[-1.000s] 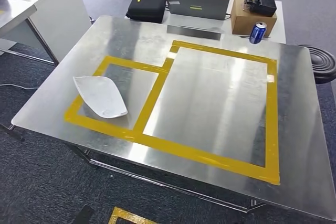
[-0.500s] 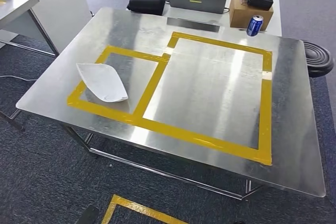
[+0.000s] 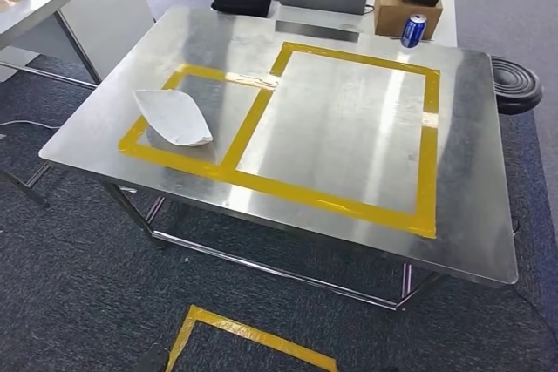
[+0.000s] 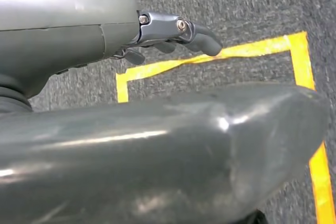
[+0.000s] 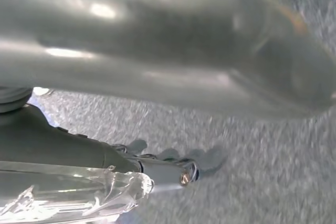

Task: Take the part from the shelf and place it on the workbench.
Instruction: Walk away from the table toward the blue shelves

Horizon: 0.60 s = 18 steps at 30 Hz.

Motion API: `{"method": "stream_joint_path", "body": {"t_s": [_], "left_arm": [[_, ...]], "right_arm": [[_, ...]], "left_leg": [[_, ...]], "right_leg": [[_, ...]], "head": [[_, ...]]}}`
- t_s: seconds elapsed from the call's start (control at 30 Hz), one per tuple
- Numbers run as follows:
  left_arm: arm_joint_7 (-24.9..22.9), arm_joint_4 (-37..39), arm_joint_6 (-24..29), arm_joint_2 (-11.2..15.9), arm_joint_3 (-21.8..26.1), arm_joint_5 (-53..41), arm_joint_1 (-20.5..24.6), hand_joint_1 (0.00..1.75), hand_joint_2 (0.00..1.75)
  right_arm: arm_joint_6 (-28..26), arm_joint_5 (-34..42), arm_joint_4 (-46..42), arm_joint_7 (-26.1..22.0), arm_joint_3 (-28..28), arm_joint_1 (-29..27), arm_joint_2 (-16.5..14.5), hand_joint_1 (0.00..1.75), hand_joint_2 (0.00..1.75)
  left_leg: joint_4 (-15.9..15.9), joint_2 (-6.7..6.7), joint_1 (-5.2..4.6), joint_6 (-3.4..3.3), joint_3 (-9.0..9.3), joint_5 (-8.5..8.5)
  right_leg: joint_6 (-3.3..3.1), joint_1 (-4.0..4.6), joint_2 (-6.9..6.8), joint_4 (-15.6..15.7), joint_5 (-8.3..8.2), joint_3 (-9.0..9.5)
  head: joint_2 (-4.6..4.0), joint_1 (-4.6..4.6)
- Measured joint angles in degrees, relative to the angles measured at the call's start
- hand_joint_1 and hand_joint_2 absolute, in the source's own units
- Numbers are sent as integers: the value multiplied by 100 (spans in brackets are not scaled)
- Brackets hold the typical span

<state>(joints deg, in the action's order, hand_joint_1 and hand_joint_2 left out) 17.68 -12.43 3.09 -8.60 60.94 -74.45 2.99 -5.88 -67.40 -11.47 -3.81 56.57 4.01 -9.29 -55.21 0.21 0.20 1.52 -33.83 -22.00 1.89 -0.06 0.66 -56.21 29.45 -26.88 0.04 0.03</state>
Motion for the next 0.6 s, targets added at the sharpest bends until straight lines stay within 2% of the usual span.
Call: {"method": "stream_joint_path", "body": {"t_s": [0.03, 0.07, 0.1, 0.17, 0.2, 0.23, 0.27, 0.3, 0.33, 0.37, 0.4, 0.43, 0.47, 0.53, 0.57, 0.6], "left_arm": [[22, 2, -32, -1, 0, 0, 0, 0, 0], [34, 3, -71, 0, 1, -4, -2, 0, 0], [42, 5, -110, 0, 1, -11, -2, 0, 0], [63, 10, -195, -7, 2, -22, 10, 0, 0], [77, 14, -228, -10, 2, -23, 16, 0, 0], [91, 16, -255, -13, 2, -20, 20, 0, 0], [102, 18, -269, -13, 2, -15, 22, 0, 0], [110, 19, -278, -11, 2, -11, 24, 0, 0], [115, 19, -283, -9, 3, -9, 31, 0, 0], [119, 19, -287, -7, 3, -8, 43, 0, 0], [125, 19, -290, -7, 4, -3, 59, 0, 0], [130, 20, -298, -8, 4, 8, 79, 0, 0], [133, 22, -318, -9, 5, 24, 93, 0, 0], [96, 31, -398, -19, 12, 63, 94, 0, 0], [50, 35, -443, -18, 17, 77, 84, 0, 0], [-3, 39, -478, -16, 25, 90, 76, 0, 0]], "right_arm": [[61, 0, 1, -45, 0, -5, -2, 0, 0], [81, -6, 2, -105, -1, -7, -6, 0, 0], [86, -12, 2, -166, -2, -5, -12, 0, 0], [96, -30, 2, -264, -18, 4, -19, 0, 0], [102, -38, 2, -286, -30, 3, -22, 0, 0], [107, -45, 2, -297, -41, 1, -26, 0, 0], [110, -49, 2, -301, -50, -2, -31, 0, 0], [111, -51, 2, -303, -57, -2, -35, 0, 0], [111, -54, 2, -305, -66, 1, -39, 0, 0], [111, -57, 2, -306, -75, 5, -44, 0, 0], [112, -64, 2, -300, -84, 8, -48, 0, 0], [114, -73, 2, -282, -90, 13, -51, 0, 0], [116, -84, 2, -255, -93, 15, -52, 0, 0], [125, -104, 2, -213, -96, 5, -52, 0, 0], [129, -105, 2, -228, -96, -13, -52, 0, 0], [132, -100, 2, -267, -96, -30, -52, 0, 0]], "left_leg": [[-17, -2, 8, 34, -29, -23], [-93, -3, 15, 66, -78, -140], [-278, -5, 20, 93, -160, -357], [-971, -5, 23, 125, -385, -934], [-1347, -5, 23, 130, -477, -1127], [-1605, -5, 22, 126, -504, -1187], [-1686, -6, 20, 114, -447, -1121], [-1561, -6, 17, 92, -292, -971], [-1247, -6, 11, 61, -32, -815], [-828, -8, -1, 27, 301, -719], [-381, -10, -13, -8, 623, -700], [-38, -13, -25, -37, 848, -722], [156, -16, -40, -63, 959, -751], [235, -10, -49, -122, 904, -701], [237, -3, -48, -161, 854, -643], [243, 5, -40, -198, 791, -575]], "right_leg": [[-61, 1, -10, -6, -38, -55], [-128, -1, -18, -10, -88, -110], [-188, -5, -25, -5, -150, -168], [-247, 5, -29, -10, -284, -314], [-254, 15, -30, -14, -352, -395], [-254, 27, -31, -18, -419, -482], [-252, 38, -32, -23, -483, -567], [-247, 48, -32, -25, -543, -644], [-240, 56, -29, -29, -606, -714], [-226, 69, -26, -36, -663, -773], [-207, 82, -24, -47, -718, -824], [-182, 92, -26, -57, -777, -864], [-154, 97, -30, -58, -831, -893], [-93, 79, -33, -55, -908, -939], [-57, 67, -32, -105, -823, -980], [-17, 55, -32, -258, -621, -1045]], "head": [[0, 2], [0, -3], [0, -10], [0, -21], [0, -22], [0, -21], [0, -22], [0, -22], [0, -22], [0, -23], [0, -22], [0, -18], [0, -18], [0, -19], [0, -18], [0, -7]]}}
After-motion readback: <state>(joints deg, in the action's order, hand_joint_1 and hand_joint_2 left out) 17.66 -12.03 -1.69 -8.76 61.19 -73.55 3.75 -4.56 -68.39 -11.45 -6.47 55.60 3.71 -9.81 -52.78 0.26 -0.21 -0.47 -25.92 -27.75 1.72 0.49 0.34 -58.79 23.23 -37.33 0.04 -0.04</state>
